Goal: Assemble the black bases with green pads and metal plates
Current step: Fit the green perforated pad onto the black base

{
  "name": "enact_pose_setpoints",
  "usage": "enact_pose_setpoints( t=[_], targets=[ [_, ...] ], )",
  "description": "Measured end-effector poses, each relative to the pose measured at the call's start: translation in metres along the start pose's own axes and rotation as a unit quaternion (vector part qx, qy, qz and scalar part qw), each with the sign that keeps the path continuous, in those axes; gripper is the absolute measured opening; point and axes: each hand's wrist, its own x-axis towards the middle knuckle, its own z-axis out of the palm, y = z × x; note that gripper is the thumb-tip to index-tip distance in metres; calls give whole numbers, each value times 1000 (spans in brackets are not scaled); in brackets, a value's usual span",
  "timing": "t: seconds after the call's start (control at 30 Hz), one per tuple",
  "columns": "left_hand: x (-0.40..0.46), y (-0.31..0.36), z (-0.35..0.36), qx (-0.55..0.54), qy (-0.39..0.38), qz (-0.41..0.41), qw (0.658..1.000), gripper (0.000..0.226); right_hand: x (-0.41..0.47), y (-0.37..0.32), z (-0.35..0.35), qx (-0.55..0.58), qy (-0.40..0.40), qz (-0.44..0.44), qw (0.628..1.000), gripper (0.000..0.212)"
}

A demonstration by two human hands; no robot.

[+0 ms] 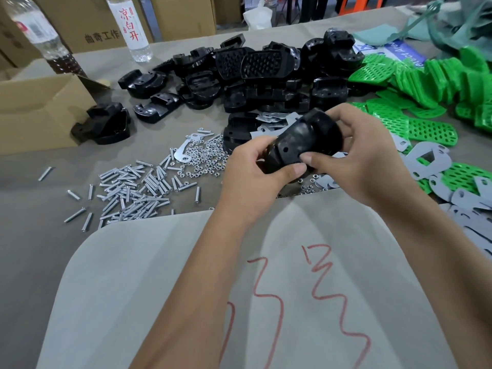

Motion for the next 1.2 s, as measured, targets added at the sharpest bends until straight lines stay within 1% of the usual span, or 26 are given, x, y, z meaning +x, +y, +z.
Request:
enact_pose_setpoints(
  t=[0.1, 0.17, 0.27, 0.4, 0.47, 0.53, 0.57, 0.6, 0.63, 0.67, 0.7, 0.73, 0.77, 0.8, 0.83, 0.87, 0.9, 0.93, 0.97, 1.0, 1.03, 1.07, 1.1, 1.13, 1.2],
  targets=[
    [-1, -1, 3, 13, 25, -12, 1000, 26, 0, 3, 5, 0, 10, 31, 999, 42],
    [0, 0, 3, 13, 33, -22, 999, 29, 0, 3, 10, -4, 20, 55, 998, 42],
    [0, 0, 2, 15, 28, -38, 999, 30, -2, 3, 16, 24, 26, 97, 995, 42],
    [0, 0, 4, -5, 18, -56, 998, 30, -2, 3, 18, 57, 33, 113, 991, 41],
    [0, 1, 2, -23, 10, -60, 998, 26, -1, 3, 16, 91, 29, 114, 989, 40],
    [1, 1, -1, -58, 6, -68, 996, 24, -1, 2, 13, 145, 1, 115, 983, 35],
    [1, 1, -2, -80, 7, -73, 994, 20, 0, 1, 12, 168, -11, 113, 979, 33],
    [1, 1, -3, -103, 10, -81, 991, 13, 0, 1, 12, 175, -13, 108, 979, 35],
    [2, 3, -5, -127, 18, -96, 987, 7, -1, 0, 11, 158, -7, 89, 983, 40],
    [3, 4, -6, -154, 30, -116, 981, 5, -1, 0, 11, 113, -5, 50, 992, 41],
    [4, 5, -9, -184, 43, -136, 973, 7, -2, -1, 10, 49, -16, -9, 999, 40],
    [5, 6, -13, -216, 53, -152, 963, 9, -3, -3, 10, -21, -40, -74, 996, 38],
    [6, 7, -17, -244, 54, -165, 954, 11, -4, -5, 9, -90, -59, -135, 985, 41],
    [6, 9, -19, -261, 45, -173, 949, 15, -4, -5, 10, -137, -63, -183, 971, 46],
    [6, 9, -21, -265, 30, -175, 948, 21, -3, -5, 12, -152, -53, -213, 964, 45],
    [6, 10, -22, -262, 16, -175, 949, 29, -3, -5, 15, -146, -28, -223, 963, 37],
    [6, 11, -21, -263, 7, -177, 948, 37, -3, -5, 16, -132, 2, -216, 967, 27],
    [6, 12, -20, -266, 6, -179, 947, 45, -3, -5, 18, -114, 31, -185, 976, 23],
    [6, 11, -19, -256, 14, -177, 950, 50, -4, -3, 21, -82, 50, -132, 986, 28],
    [7, 10, -18, -221, 29, -165, 961, 46, -4, -1, 23, -31, 54, -71, 996, 33],
    [7, 7, -17, -171, 44, -144, 974, 36, -6, 0, 24, 32, 49, -17, 998, 36],
    [7, 5, -15, -128, 51, -119, 983, 23, -7, -1, 26, 92, 38, 25, 995, 35],
    [5, 3, -13, -108, 50, -97, 988, 12, -8, -2, 27, 139, 24, 57, 988, 31],
    [4, 2, -11, -101, 50, -78, 991, 9, -9, -3, 28, 173, 8, 81, 982, 25],
    [3, 0, -8, -100, 68, -55, 991, 11, -9, -5, 30, 220, -19, 103, 970, 19]
  ],
)
